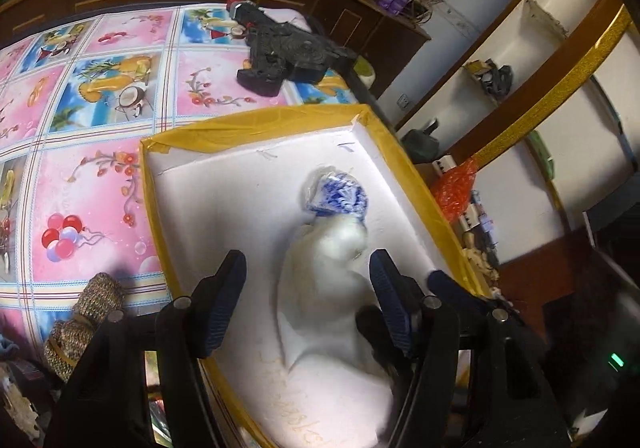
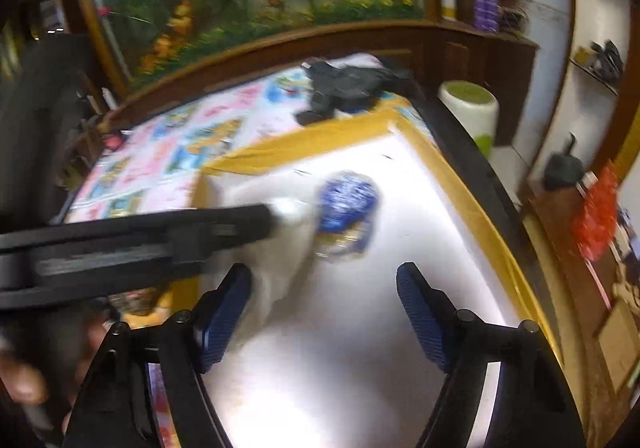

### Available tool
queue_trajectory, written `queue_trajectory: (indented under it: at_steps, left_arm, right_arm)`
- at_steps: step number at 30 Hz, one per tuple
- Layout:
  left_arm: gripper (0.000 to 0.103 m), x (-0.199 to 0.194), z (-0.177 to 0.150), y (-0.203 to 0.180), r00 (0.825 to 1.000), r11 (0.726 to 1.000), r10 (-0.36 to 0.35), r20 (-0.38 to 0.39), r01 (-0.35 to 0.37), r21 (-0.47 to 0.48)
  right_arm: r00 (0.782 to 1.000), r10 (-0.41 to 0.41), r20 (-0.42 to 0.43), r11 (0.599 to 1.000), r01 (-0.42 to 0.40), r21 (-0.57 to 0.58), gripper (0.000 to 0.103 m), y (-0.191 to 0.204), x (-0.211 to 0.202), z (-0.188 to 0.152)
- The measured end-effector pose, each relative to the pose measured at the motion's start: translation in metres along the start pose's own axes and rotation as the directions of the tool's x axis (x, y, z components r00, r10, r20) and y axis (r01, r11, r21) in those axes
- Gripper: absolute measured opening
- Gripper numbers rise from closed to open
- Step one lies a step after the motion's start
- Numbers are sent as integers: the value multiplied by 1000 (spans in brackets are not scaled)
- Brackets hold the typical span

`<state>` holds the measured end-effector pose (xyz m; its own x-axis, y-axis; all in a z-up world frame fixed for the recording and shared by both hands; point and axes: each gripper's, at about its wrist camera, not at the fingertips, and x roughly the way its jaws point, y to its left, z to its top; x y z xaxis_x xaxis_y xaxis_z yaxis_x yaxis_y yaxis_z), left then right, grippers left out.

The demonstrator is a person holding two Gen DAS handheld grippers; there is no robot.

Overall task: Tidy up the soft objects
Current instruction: 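Lower and release the white cloth and clear bag into the box with both tools, then grasp the white sock with the right tool while the left tool grasps the wrapped tissue pack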

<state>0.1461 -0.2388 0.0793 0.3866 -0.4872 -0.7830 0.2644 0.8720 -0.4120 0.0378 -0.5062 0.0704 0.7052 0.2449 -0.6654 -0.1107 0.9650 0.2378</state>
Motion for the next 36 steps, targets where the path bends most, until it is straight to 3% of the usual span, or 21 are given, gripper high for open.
queue_trajectory:
  at_steps: [4,10,15,20,24,28,31,34,36]
  left_arm:
    - [63,-32,0,0,998,998,-60,32,60,10]
    - [63,-93,-17,4,984,991,-129,122,124,50]
    - [63,-151,-53,18,969,989,-111,221,85,125]
    - [63,-205,-102,49,940,985,-19,341,-42,168]
    - [63,-227,-141,89,913,978,110,392,-171,123]
    - [63,-228,-173,135,894,959,237,379,-277,54]
    - [63,-220,-190,165,901,952,283,328,-305,19]
    - [63,-212,-201,184,921,961,269,280,-278,-8]
    - [63,-207,-207,188,926,960,268,266,-280,8]
  right_arm:
    - [993,-108,-48,993,110,46,75,-23,12,5]
    - [997,-62,39,995,58,86,77,-36,-21,0]
    - [982,19,187,999,-24,22,86,-14,-82,-27]
    - [951,135,279,990,-119,-73,89,14,-129,-70]
    - [940,248,233,967,-226,-118,89,28,-132,-102]
    - [935,328,134,936,-303,-179,89,56,-116,-128]
    - [922,383,51,901,-361,-241,89,84,-103,-149]
    - [911,411,-34,868,-403,-291,89,108,-90,-161]
    - [915,398,-69,864,-399,-308,89,122,-81,-167]
